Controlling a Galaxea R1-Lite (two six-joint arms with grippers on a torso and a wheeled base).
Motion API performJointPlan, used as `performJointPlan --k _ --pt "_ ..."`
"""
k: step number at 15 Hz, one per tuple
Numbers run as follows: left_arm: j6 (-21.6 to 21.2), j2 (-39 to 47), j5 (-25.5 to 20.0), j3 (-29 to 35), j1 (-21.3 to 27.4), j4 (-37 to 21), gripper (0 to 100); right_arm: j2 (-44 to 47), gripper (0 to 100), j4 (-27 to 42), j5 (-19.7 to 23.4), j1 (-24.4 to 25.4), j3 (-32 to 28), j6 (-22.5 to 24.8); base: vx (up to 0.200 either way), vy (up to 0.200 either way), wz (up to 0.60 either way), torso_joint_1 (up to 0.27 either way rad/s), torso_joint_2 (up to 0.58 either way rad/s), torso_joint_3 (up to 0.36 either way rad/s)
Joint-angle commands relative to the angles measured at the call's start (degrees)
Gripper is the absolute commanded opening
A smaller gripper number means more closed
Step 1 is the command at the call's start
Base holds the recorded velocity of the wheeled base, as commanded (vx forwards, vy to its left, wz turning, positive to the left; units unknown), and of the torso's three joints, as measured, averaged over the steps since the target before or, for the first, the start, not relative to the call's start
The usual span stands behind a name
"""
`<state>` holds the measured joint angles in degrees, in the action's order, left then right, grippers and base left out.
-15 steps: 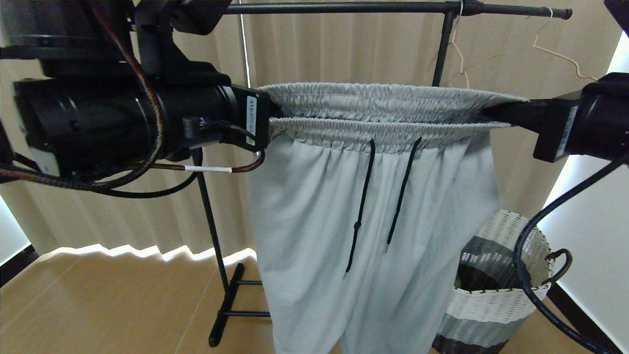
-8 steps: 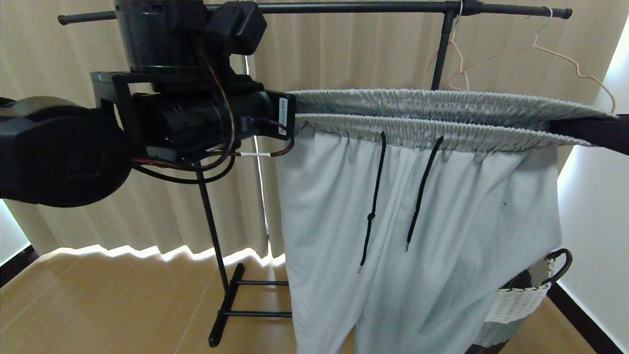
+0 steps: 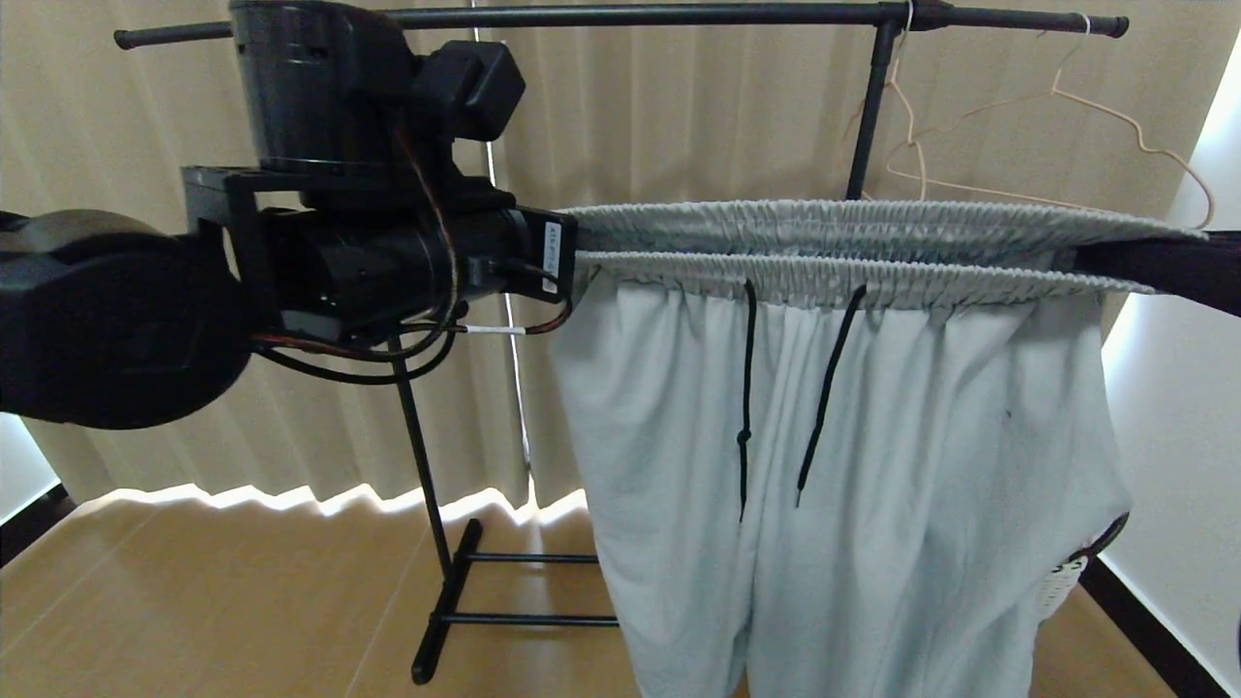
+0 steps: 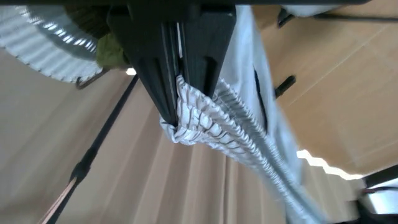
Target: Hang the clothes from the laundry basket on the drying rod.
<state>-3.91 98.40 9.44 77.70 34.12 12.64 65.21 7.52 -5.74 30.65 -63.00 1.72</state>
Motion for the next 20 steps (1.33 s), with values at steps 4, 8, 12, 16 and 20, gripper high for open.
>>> performJointPlan --k 4,8,12,16,20 --pt "-0.57 -14.55 -0.47 -8.36 0.51 -3.68 0 10.38 0 -8.14 -0.06 -2.87 -2.39 0.57 0.0 0.0 0.0 0.0 0.0 0.0" --pt "-3.38 -21.94 -0.56 -14.77 2.53 -3.41 0 15.56 0 -14.46 0.12 -3.84 -3.97 0.57 0.0 0.0 0.0 0.0 0.0 0.0" --pt "-4.52 -26.86 -0.65 -17.06 8.07 -3.41 0 20.13 0 -18.95 0.2 -3.84 -5.99 0.48 0.0 0.0 0.0 0.0 0.0 0.0" --pt "-4.52 -29.06 -0.65 -17.85 8.86 -3.5 0 21.36 0 -20.09 0.38 -3.84 -6.17 0.48 0.0 0.0 0.0 0.0 0.0 0.0" --pt "-4.61 -30.9 -0.65 -20.05 8.86 -3.5 0 22.42 0 -20.09 0.64 -3.84 -7.05 0.48 0.0 0.0 0.0 0.0 0.0 0.0"
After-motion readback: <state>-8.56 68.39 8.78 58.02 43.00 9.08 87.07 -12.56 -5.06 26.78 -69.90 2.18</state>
